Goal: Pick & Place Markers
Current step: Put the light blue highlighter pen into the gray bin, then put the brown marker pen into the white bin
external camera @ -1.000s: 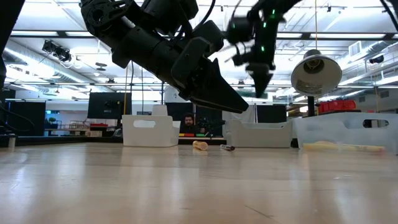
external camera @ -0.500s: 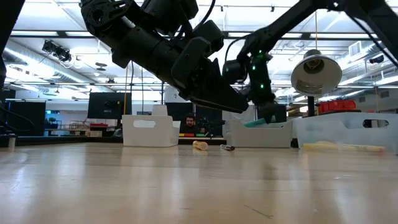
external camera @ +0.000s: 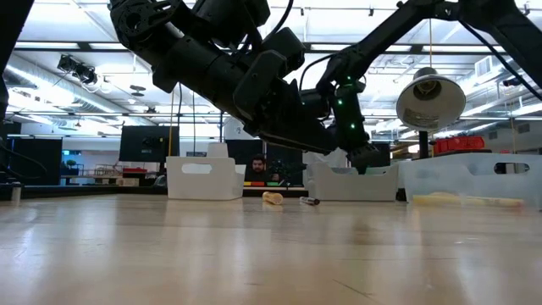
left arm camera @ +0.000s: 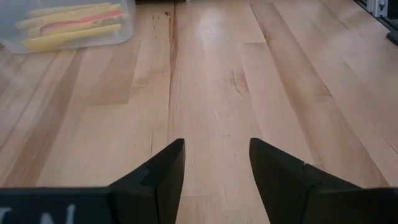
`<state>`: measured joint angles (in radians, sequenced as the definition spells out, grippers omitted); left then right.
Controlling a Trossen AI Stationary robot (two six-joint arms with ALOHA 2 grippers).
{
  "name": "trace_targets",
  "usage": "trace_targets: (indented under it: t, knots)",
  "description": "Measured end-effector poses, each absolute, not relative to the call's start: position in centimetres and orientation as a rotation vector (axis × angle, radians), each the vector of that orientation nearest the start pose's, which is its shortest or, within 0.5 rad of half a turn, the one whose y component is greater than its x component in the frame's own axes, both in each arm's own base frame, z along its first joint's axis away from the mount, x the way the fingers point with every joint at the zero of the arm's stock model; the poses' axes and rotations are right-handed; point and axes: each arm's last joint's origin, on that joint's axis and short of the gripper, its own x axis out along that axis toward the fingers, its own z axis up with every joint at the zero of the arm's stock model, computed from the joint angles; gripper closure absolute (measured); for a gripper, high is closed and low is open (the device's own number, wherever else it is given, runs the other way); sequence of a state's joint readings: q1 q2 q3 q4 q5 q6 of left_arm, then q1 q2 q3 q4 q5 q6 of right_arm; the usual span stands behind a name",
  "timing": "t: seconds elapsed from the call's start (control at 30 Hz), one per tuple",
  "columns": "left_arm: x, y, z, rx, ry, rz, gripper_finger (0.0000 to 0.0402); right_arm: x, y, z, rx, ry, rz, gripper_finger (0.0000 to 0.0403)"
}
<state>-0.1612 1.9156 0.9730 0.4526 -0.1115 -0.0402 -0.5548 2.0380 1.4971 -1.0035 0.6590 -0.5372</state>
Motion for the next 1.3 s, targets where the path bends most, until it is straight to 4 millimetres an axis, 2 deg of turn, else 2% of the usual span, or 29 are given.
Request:
trace_targets:
  t: [0.2,0.37,0.47,0.57,0.7,0.83,1.0,1.13,1.3]
  knots:
    - [38.2,-5.9,14.4,0.027,0.486,-0.039,0.0216,32.4,-19.3,18.5,-0.621,1.865,-0.661,0.0206]
    - [38.2,-5.9,14.3,0.028,0.493,-0.039,0.0216,32.7,-15.0,22.8,-0.544,1.642,-0.836,0.021]
    - [38.1,-6.0,14.0,0.037,0.523,-0.042,0.0216,32.7,-11.2,25.8,-0.439,1.454,-0.85,0.0229]
    - [37.7,-6.1,13.6,0.069,0.579,-0.046,0.0216,32.2,-6.8,28.0,-0.401,1.293,-0.814,0.0253]
    - [37.0,-6.8,13.8,0.119,0.64,-0.01,0.0216,31.3,-1.0,29.1,-0.354,1.095,-0.747,0.0288]
    - [35.8,-7.8,15.8,0.238,0.65,0.056,0.0216,30.8,4.8,27.7,-0.296,0.918,-0.629,0.0321]
    - [33.9,-8.8,19.0,0.382,0.644,0.112,0.0216,30.4,10.6,23.4,-0.277,0.778,-0.443,0.0355]
    - [31.9,-8.8,20.6,0.437,0.712,0.134,0.0216,29.2,13.2,20.6,-0.195,0.689,-0.379,0.0375]
    - [30.2,-7.9,21.7,0.44,0.787,0.198,0.0216,27.3,14.3,18.0,0.049,0.643,-0.414,0.039]
